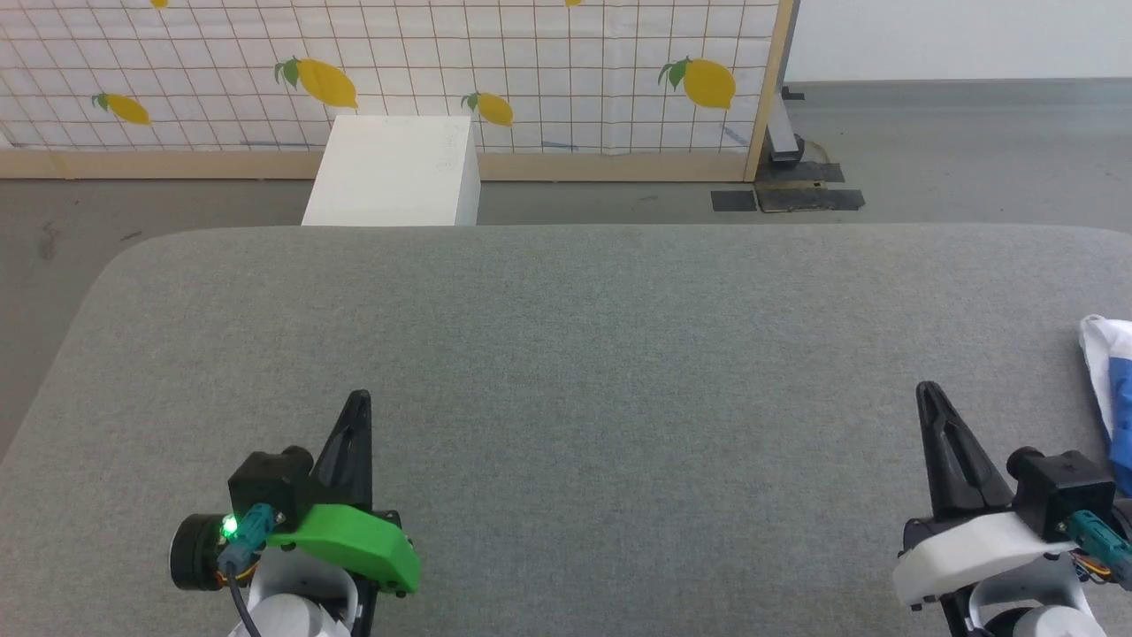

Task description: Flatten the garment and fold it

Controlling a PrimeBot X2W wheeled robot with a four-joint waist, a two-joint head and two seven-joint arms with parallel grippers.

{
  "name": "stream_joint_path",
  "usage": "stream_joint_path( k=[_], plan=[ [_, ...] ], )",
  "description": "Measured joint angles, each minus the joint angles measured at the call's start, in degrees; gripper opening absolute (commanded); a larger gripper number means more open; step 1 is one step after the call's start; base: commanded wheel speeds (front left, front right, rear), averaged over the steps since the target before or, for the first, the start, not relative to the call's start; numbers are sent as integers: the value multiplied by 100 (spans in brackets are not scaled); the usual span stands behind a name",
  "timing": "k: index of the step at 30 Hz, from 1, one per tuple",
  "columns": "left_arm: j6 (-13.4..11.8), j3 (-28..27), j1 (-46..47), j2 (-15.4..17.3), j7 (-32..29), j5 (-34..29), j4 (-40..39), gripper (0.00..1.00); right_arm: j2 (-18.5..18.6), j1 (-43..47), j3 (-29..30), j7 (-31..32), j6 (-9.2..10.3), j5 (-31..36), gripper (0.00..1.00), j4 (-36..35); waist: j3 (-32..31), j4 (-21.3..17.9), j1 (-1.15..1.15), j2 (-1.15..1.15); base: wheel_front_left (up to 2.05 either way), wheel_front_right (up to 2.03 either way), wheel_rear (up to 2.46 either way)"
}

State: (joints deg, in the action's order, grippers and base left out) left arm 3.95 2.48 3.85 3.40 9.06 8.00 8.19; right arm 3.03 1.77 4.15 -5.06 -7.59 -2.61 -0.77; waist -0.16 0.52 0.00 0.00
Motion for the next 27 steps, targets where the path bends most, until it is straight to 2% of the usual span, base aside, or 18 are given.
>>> stream_joint_path(
  k=[27],
  plan=[
    [-122, -85, -99, -5, -322, -297, -292, 0, 0, -32, -143, 160, 0, 73, 0, 18, 6, -19, 0, 0, 0, 0, 0]
  ],
)
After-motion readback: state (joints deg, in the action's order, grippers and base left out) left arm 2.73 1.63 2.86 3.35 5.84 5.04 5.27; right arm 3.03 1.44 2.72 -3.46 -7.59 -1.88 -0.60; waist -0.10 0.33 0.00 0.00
